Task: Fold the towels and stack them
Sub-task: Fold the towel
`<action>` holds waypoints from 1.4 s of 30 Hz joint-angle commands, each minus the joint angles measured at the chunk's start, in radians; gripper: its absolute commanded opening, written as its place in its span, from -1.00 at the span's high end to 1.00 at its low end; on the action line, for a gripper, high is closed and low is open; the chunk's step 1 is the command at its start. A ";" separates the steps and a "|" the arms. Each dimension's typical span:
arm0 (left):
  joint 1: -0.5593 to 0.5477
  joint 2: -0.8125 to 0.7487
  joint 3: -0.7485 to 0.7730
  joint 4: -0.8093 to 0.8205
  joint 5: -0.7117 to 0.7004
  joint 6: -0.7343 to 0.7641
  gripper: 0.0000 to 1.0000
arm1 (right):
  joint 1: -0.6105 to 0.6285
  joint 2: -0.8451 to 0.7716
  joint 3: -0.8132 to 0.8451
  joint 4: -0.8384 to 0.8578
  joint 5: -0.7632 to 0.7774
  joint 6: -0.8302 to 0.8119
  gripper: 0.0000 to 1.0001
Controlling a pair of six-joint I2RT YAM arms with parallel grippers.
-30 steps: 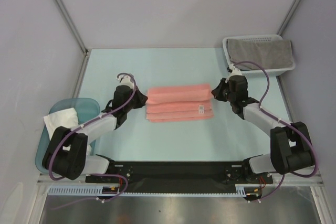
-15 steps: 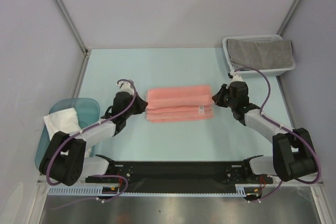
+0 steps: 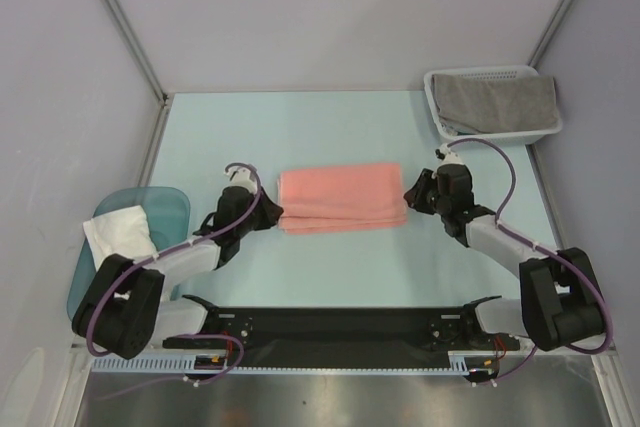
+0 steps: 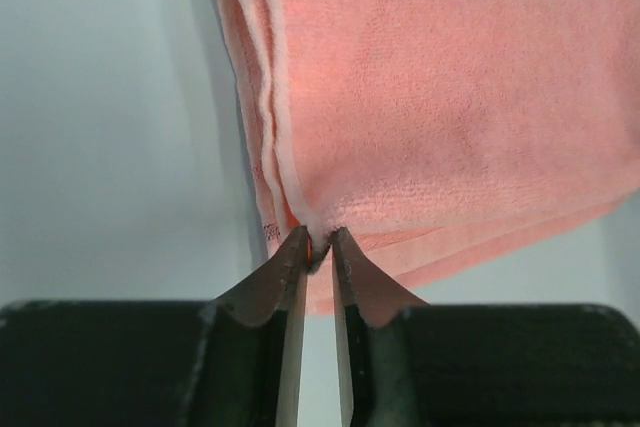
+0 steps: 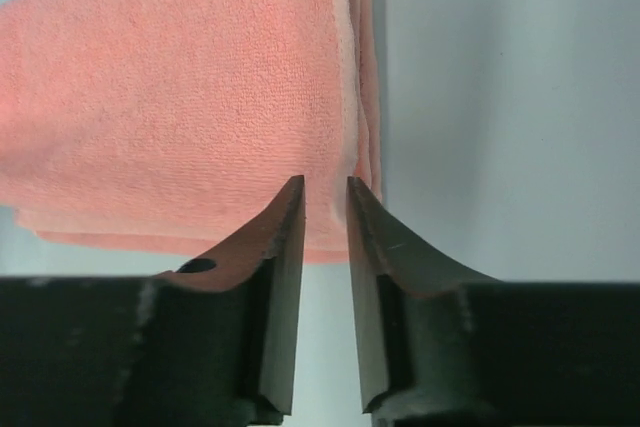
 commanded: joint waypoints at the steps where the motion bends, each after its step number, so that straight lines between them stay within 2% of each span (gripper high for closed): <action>1: -0.010 -0.070 -0.015 0.020 -0.002 -0.014 0.57 | 0.005 -0.055 -0.006 -0.008 0.050 0.009 0.39; 3: -0.011 -0.121 -0.021 -0.014 -0.003 -0.012 0.52 | 0.005 -0.074 -0.002 -0.043 0.067 0.012 0.30; 7: -0.011 -0.227 -0.022 -0.095 -0.011 -0.009 0.22 | 0.003 -0.098 0.020 -0.083 0.067 0.012 0.20; 11: -0.011 -0.266 0.015 -0.169 -0.034 -0.003 0.22 | 0.009 -0.044 0.069 -0.103 0.063 0.009 0.17; 14: -0.011 -0.178 0.087 -0.212 -0.075 0.000 0.24 | 0.018 0.033 0.118 -0.113 0.064 0.003 0.16; 19: -0.034 0.006 0.161 -0.173 -0.088 -0.002 0.28 | 0.012 0.140 0.207 -0.117 0.067 -0.020 0.14; 23: -0.082 0.070 0.190 -0.201 -0.120 0.012 0.36 | 0.014 0.238 0.262 -0.126 0.067 -0.022 0.17; 32: -0.137 0.129 0.135 -0.261 -0.177 0.008 0.62 | 0.012 0.229 0.170 -0.111 0.067 -0.019 0.17; 35: -0.140 0.117 0.107 -0.264 -0.177 -0.003 0.66 | 0.005 0.206 0.155 -0.113 0.067 -0.018 0.09; 39: -0.142 0.116 0.097 -0.261 -0.171 -0.002 0.67 | -0.009 0.186 0.179 -0.111 0.051 -0.032 -0.23; 42: -0.148 0.121 0.103 -0.259 -0.163 -0.006 0.67 | -0.029 0.217 0.227 -0.116 0.020 -0.051 -0.39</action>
